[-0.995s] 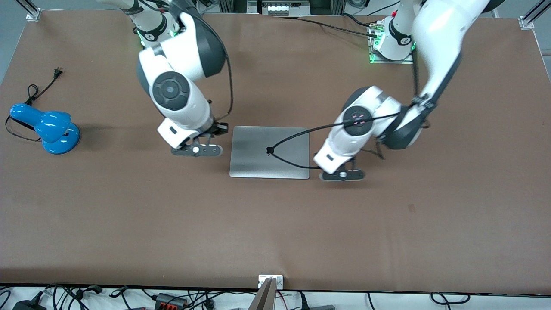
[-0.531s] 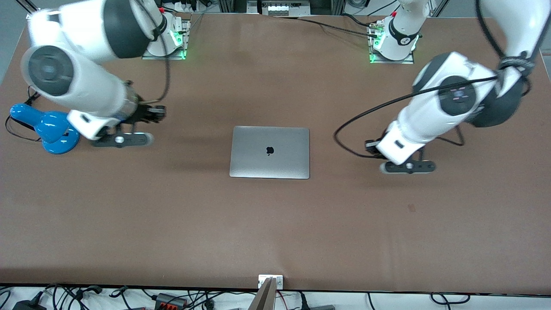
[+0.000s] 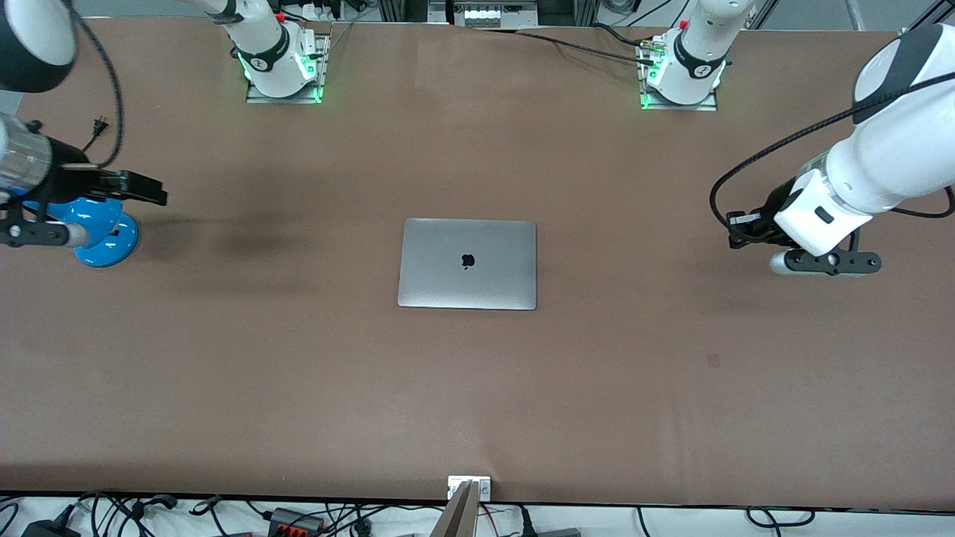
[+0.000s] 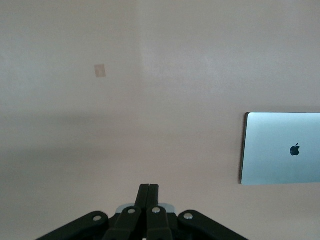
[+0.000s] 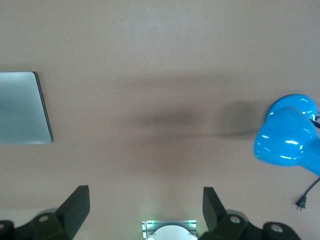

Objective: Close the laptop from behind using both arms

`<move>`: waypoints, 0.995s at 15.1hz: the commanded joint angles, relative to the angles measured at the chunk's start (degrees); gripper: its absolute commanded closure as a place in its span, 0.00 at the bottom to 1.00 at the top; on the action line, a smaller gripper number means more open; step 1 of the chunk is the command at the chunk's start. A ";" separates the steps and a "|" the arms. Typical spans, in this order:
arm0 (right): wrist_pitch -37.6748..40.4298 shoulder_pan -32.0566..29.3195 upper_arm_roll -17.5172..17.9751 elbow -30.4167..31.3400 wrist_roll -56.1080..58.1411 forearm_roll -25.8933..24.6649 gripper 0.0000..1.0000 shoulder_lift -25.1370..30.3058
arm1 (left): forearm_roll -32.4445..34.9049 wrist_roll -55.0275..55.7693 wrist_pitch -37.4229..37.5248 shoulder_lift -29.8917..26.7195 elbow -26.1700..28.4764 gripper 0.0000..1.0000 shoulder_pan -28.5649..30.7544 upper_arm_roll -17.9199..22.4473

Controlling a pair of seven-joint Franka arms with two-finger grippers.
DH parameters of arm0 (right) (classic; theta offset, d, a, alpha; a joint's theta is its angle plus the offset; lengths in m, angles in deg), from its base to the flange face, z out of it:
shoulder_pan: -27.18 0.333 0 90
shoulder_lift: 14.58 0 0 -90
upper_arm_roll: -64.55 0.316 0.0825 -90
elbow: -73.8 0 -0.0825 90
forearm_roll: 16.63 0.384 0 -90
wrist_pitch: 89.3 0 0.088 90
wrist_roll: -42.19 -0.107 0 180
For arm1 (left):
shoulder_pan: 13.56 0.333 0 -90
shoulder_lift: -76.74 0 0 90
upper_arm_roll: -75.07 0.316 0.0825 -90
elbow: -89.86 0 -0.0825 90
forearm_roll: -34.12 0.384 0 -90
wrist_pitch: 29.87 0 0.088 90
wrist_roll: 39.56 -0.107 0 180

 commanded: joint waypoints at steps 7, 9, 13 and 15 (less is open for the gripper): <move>-10.16 -19.94 23.25 15.93 0.80 -7.79 0.00 14.51 | -17.05 -18.98 3.17 -19.94 -1.63 0.83 -35.43 49.65; -13.09 -20.12 22.99 19.40 0.88 -4.98 0.00 16.29 | -17.05 -20.13 4.40 -21.35 -0.93 0.36 -39.14 53.72; -13.54 -19.77 22.64 16.95 1.68 -5.06 0.00 15.07 | -16.61 -19.61 5.63 -21.63 -1.27 0.00 -39.60 53.65; -12.92 -18.54 21.76 15.98 1.50 -5.41 0.00 14.80 | -16.96 -20.39 5.64 -20.32 -2.94 0.00 -39.16 53.65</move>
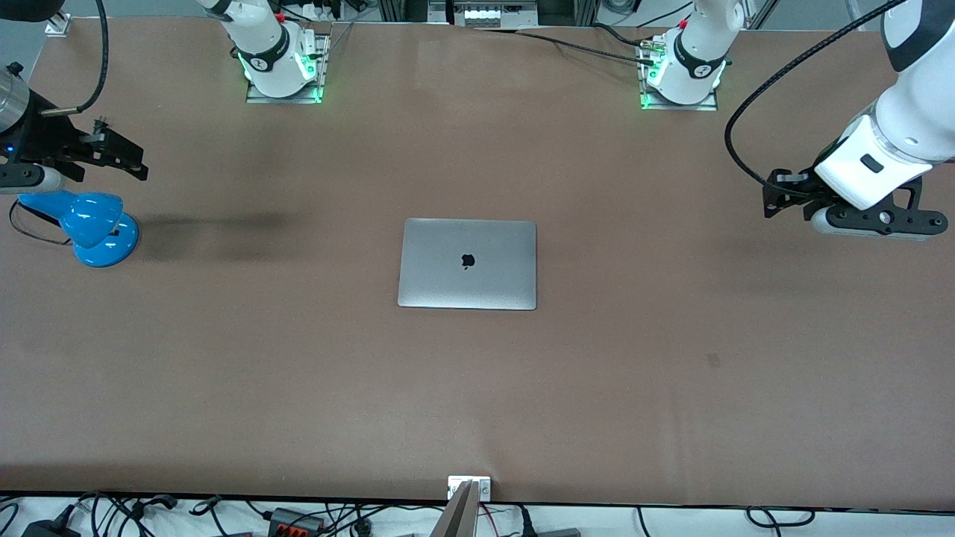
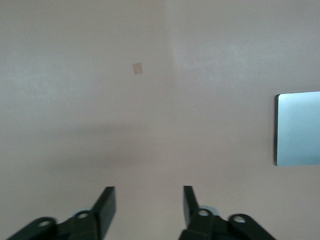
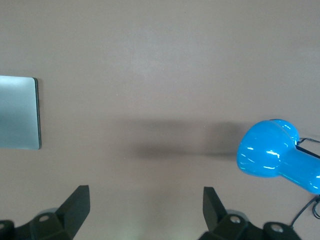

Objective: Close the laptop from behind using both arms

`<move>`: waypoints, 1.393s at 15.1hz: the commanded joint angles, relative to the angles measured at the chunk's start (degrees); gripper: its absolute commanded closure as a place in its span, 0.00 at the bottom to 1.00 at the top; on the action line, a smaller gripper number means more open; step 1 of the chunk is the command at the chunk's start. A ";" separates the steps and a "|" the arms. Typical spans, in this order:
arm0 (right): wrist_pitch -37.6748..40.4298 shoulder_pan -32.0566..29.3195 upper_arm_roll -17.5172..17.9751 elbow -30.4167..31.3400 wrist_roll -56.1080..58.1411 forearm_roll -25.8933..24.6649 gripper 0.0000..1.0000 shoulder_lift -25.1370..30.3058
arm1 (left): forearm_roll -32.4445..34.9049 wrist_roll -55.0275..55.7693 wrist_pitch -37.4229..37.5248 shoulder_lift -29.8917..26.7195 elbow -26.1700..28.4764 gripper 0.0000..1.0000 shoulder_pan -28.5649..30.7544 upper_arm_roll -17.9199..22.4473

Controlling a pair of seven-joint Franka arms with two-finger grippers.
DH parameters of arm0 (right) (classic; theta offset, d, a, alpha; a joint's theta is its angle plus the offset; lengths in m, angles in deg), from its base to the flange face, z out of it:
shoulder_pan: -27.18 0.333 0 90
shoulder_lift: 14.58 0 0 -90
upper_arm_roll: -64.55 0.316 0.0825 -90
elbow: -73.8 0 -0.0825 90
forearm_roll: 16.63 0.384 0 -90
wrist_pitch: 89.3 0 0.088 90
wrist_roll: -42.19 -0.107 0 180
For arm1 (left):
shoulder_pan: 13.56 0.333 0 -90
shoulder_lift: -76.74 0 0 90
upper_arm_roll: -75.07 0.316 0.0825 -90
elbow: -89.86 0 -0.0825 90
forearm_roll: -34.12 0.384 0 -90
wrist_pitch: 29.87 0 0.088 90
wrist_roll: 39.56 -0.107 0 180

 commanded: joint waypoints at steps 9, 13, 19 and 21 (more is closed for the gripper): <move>1.84 0.17 -0.52 -1.64 0.96 0.65 0.00 -0.85 | -5.87 -1.94 -1.15 -6.01 4.60 0.00 -2.56 6.49; 1.93 0.00 -0.52 -1.64 1.05 0.65 0.00 -1.03 | -5.79 -1.94 -0.97 -6.01 4.42 0.00 -8.00 11.86; 3.34 0.26 -0.43 -2.42 0.78 0.65 0.00 -1.20 | -5.35 -2.03 -0.88 -6.01 4.16 0.00 -8.19 11.77; 3.34 0.35 -0.34 -2.43 0.69 0.74 0.00 -1.20 | -5.26 -1.94 -0.80 -6.01 4.07 0.00 -8.19 11.77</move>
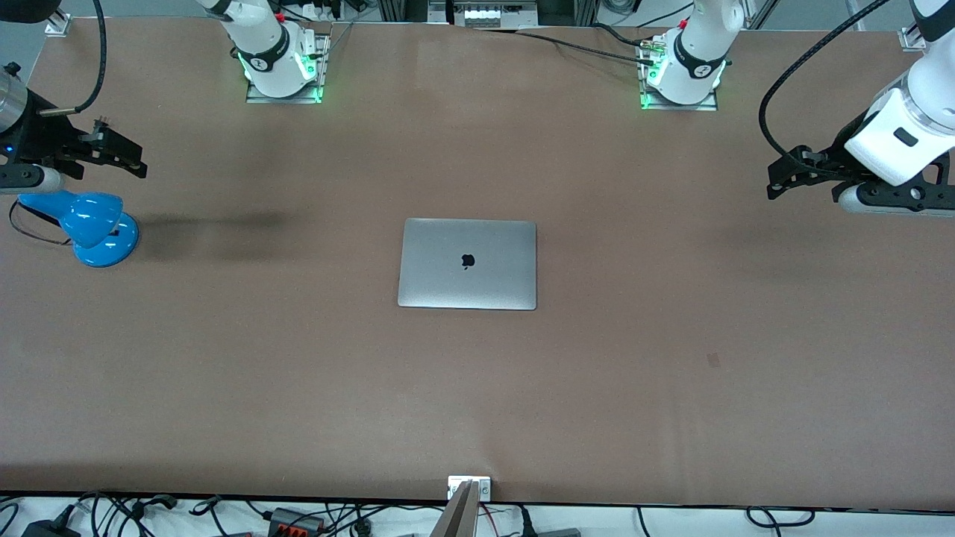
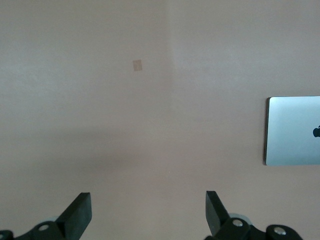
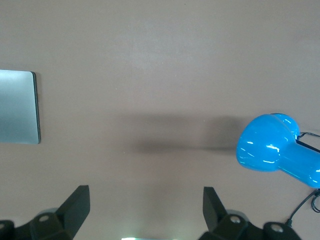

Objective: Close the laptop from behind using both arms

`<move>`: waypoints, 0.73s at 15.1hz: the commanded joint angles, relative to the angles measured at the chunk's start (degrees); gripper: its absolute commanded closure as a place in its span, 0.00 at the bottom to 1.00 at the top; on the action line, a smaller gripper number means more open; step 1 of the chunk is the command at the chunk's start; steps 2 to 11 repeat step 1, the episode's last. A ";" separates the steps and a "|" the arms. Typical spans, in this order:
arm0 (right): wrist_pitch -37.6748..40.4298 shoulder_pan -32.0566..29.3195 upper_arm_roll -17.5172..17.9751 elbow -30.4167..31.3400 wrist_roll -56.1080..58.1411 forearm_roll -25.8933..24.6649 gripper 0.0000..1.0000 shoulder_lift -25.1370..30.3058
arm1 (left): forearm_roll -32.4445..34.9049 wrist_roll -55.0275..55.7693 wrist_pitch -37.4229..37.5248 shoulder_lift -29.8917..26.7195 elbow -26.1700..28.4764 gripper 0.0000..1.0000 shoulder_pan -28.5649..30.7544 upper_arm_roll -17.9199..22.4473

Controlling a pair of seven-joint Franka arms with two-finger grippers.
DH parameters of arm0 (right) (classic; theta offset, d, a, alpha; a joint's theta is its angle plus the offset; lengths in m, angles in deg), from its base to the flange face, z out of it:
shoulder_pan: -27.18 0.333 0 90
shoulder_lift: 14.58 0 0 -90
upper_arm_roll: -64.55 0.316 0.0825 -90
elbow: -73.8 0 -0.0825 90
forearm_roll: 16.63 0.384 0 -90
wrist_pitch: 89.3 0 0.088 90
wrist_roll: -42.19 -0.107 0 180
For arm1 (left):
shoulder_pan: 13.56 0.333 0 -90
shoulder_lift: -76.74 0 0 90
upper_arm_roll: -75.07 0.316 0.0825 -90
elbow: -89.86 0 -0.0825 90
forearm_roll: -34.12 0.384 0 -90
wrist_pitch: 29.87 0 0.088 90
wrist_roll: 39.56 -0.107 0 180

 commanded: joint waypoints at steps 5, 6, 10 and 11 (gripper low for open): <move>1.32 0.20 0.09 -1.77 0.53 0.65 0.00 -0.76 | -0.71 -1.31 -0.62 -1.44 1.09 0.00 -0.73 1.12; 1.32 0.20 0.09 -1.77 0.53 0.65 0.00 -0.76 | -0.71 -1.31 -0.62 -1.44 1.09 0.00 -0.73 1.12; 1.32 0.20 0.09 -1.77 0.53 0.65 0.00 -0.76 | -0.71 -1.31 -0.62 -1.44 1.09 0.00 -0.73 1.12; 1.32 0.20 0.09 -1.77 0.53 0.65 0.00 -0.76 | -0.71 -1.31 -0.62 -1.44 1.09 0.00 -0.73 1.12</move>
